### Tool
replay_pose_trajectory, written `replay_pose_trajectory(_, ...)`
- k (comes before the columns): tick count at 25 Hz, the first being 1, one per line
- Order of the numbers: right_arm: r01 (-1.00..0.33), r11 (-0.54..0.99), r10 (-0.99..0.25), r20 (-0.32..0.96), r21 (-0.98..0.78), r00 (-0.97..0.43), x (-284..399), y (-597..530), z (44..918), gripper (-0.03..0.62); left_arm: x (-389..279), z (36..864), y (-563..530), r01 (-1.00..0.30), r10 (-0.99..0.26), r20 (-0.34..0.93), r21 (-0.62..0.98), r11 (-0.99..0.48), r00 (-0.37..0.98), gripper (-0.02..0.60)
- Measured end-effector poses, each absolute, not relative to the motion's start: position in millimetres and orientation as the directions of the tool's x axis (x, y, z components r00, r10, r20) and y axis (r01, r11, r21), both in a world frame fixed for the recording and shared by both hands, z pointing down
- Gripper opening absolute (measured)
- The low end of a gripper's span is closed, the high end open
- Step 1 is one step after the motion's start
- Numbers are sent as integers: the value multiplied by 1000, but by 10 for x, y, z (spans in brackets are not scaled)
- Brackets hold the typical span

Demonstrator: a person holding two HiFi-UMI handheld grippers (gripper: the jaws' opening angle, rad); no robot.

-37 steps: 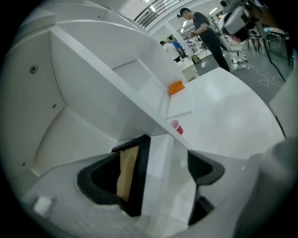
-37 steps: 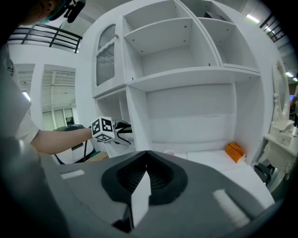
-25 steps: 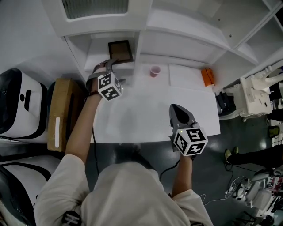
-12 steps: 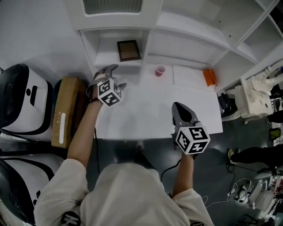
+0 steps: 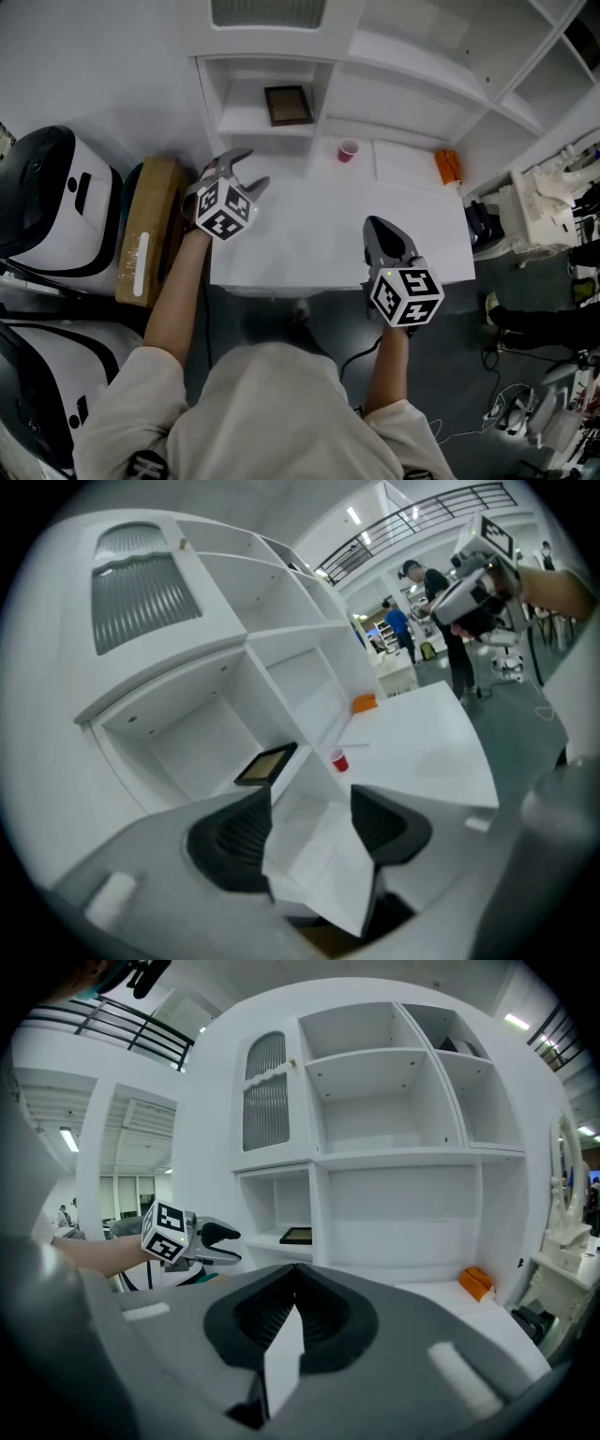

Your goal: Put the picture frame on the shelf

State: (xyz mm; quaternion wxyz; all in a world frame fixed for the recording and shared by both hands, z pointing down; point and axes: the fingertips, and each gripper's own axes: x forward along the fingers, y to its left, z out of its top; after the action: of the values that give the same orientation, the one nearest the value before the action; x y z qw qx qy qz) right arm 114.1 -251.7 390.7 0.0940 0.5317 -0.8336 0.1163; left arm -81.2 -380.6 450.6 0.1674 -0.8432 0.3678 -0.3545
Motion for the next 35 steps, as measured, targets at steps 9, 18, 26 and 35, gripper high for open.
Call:
replay_pose_trajectory(9, -896, 436, -859, 259, -85, -442, 847, -2264, 3800, 6, -1133, 4287, -3316, -613, -785, 409, -491, -619, 465, 115)
replay_pose_trajectory(18, -886, 458, -852, 250, -71, -460, 614, -1945, 3756, 6, -1227, 4075, -2765, -703, -775, 294, -329, -631, 559, 9)
replay_pose_trajectory(26, -874, 483, -844, 236, -52, -481, 430, -1617, 3701, 6, -1288, 4013, -2285, -704, -775, 232, -325, -631, 588, 3)
replay_pose_trajectory(35, -857, 513, -836, 198, -47, -511, 235, -1299, 3572, 6, -1460, 3898, -1783, -755, -794, 194, -247, -607, 576, 3)
